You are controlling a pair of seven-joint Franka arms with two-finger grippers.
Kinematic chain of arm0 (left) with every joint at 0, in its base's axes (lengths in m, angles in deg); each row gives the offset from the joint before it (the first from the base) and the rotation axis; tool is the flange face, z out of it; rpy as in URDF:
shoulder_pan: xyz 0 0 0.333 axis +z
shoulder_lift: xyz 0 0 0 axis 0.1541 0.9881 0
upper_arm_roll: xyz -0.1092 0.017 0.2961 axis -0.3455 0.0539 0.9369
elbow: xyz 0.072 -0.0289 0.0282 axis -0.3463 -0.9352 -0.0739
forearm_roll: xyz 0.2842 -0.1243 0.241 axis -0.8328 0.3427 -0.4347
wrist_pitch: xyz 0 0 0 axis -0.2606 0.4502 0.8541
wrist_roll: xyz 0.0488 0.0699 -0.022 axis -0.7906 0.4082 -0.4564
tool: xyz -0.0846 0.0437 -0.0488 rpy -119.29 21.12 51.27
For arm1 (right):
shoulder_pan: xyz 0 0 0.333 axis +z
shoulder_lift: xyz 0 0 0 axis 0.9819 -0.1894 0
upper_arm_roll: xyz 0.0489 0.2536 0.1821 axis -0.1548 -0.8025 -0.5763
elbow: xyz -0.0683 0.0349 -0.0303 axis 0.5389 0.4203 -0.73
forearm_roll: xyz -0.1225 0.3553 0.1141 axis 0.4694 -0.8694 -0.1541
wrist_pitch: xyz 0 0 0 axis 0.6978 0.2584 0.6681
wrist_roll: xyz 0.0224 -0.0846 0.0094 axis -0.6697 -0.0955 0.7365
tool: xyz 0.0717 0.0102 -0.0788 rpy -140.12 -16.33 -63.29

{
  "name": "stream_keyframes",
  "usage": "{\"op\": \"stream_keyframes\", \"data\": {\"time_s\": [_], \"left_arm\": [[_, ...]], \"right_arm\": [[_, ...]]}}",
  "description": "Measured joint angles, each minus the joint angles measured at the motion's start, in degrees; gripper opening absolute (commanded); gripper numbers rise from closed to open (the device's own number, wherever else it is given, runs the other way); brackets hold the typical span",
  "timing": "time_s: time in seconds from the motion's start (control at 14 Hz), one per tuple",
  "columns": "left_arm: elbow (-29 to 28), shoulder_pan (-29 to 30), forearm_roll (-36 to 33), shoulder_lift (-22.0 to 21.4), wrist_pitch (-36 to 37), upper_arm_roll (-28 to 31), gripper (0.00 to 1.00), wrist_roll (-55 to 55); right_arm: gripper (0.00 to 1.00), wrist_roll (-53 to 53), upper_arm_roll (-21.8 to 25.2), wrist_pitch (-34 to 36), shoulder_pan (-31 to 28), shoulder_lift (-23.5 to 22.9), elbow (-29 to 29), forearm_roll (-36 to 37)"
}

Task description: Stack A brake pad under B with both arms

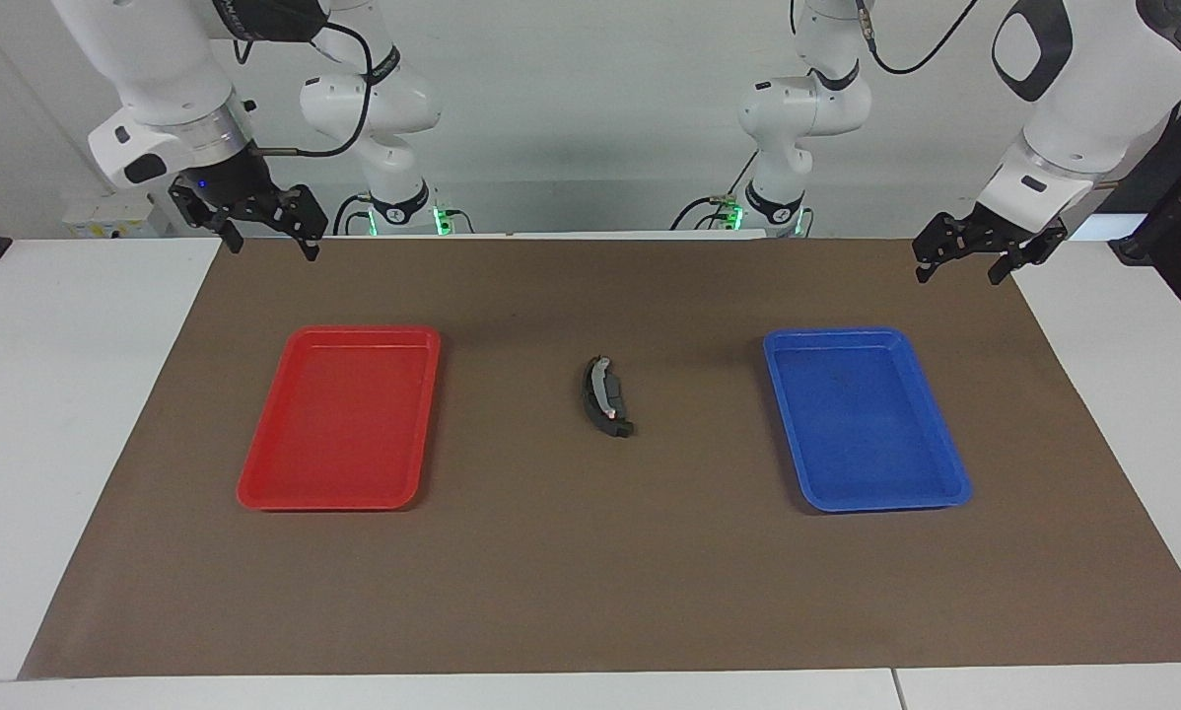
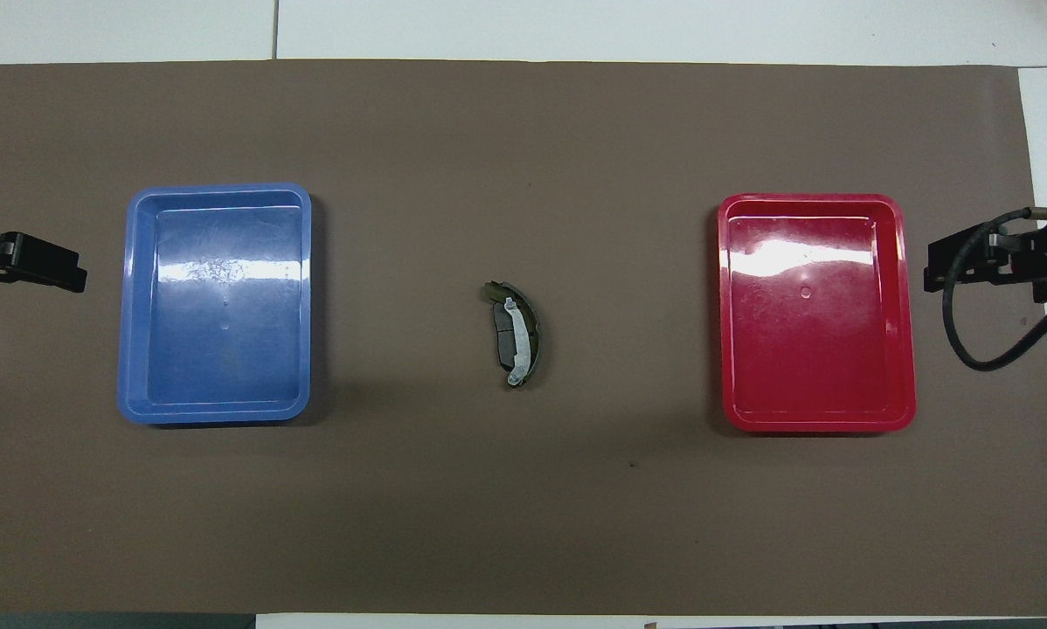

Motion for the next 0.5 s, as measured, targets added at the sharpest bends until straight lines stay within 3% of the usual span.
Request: {"op": "stream_keyframes", "data": {"time_s": [0.5], "left_arm": [[0.0, 0.0, 0.0, 0.0, 0.0, 0.0, 1.0, 0.0]], "right_arm": [[0.99, 2.2, 0.6, 0.0, -0.5, 0.0, 0.3, 0.3]]}}
